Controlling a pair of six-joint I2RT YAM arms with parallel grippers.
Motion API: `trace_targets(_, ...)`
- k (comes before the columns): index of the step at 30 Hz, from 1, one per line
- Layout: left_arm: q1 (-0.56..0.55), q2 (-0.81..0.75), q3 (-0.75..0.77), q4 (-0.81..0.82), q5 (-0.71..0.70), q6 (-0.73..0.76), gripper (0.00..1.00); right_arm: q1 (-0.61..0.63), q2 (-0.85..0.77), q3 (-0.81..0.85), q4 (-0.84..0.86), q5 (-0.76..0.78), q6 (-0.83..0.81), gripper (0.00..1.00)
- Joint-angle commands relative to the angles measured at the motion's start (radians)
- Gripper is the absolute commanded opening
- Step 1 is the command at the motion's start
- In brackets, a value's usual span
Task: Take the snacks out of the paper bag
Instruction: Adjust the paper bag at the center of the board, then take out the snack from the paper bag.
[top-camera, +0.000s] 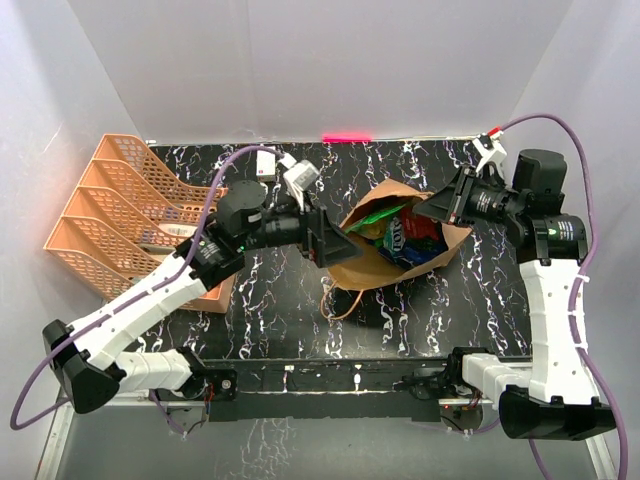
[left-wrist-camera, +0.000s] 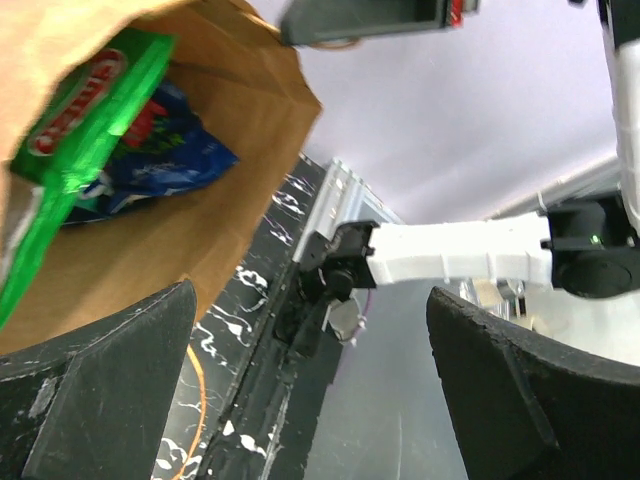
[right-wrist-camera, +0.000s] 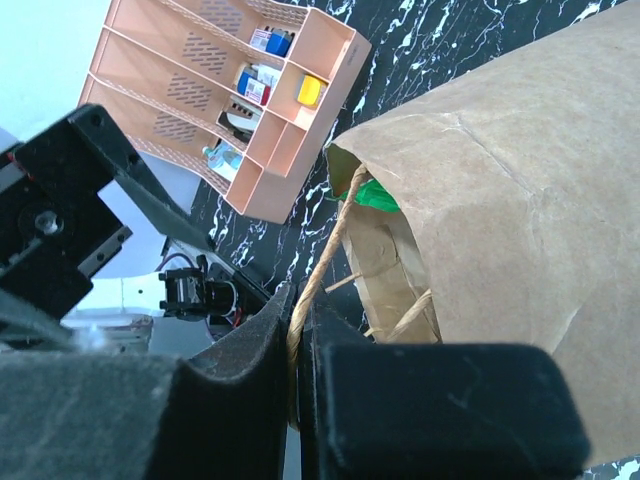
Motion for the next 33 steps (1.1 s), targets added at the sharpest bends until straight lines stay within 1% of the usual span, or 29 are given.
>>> trace_targets(1,-0.105,0.033,0.098,-0.055,-0.063,0.112,0.97,0.000,-0.043,0.051,-0.001,-0.001,-0.008,0.08)
trace_targets(4,-0.168,0.088,0.199,-0.201,-0.229,0.276,0.95,0.000,-0.053,0.078,-0.015,0.016,-0.012,0.08)
trace_targets(7,-0.209,0.144,0.274,-0.309,-0.366,0.425,0.89,0.001,-0.058,0.097,-0.034,0.031,-0.019,0.08)
trace_targets(10,-0.241,0.205,0.335,-0.377,-0.456,0.520,0.82,0.001,-0.068,0.110,-0.053,0.051,-0.024,0.08)
trace_targets(11,-0.249,0.226,0.358,-0.395,-0.467,0.538,0.77,0.001,-0.073,0.110,-0.055,0.054,-0.026,0.08)
trace_targets(13,-0.271,0.253,0.383,-0.404,-0.472,0.555,0.72,0.001,-0.081,0.103,-0.058,0.058,-0.025,0.08)
trace_targets(17,-0.314,0.269,0.379,-0.353,-0.486,0.537,0.57,0.002,-0.091,0.088,-0.057,0.062,-0.026,0.08)
trace_targets(21,-0.360,0.289,0.376,-0.331,-0.526,0.514,0.48,0.001,-0.088,0.090,-0.055,0.064,-0.027,0.08)
trace_targets(22,-0.374,0.296,0.378,-0.330,-0.558,0.518,0.46,0.001,-0.088,0.090,-0.055,0.064,-0.028,0.08)
trace_targets(25,-0.405,0.324,0.391,-0.342,-0.604,0.526,0.44,0.002,-0.087,0.088,-0.055,0.069,-0.032,0.08)
trace_targets(28,-0.411,0.365,0.426,-0.373,-0.633,0.532,0.44,0.002,-0.086,0.087,-0.055,0.071,-0.032,0.08)
trace_targets(33,-0.411,0.438,0.477,-0.410,-0.716,0.571,0.48,0.002,-0.091,0.088,-0.056,0.079,-0.037,0.08)
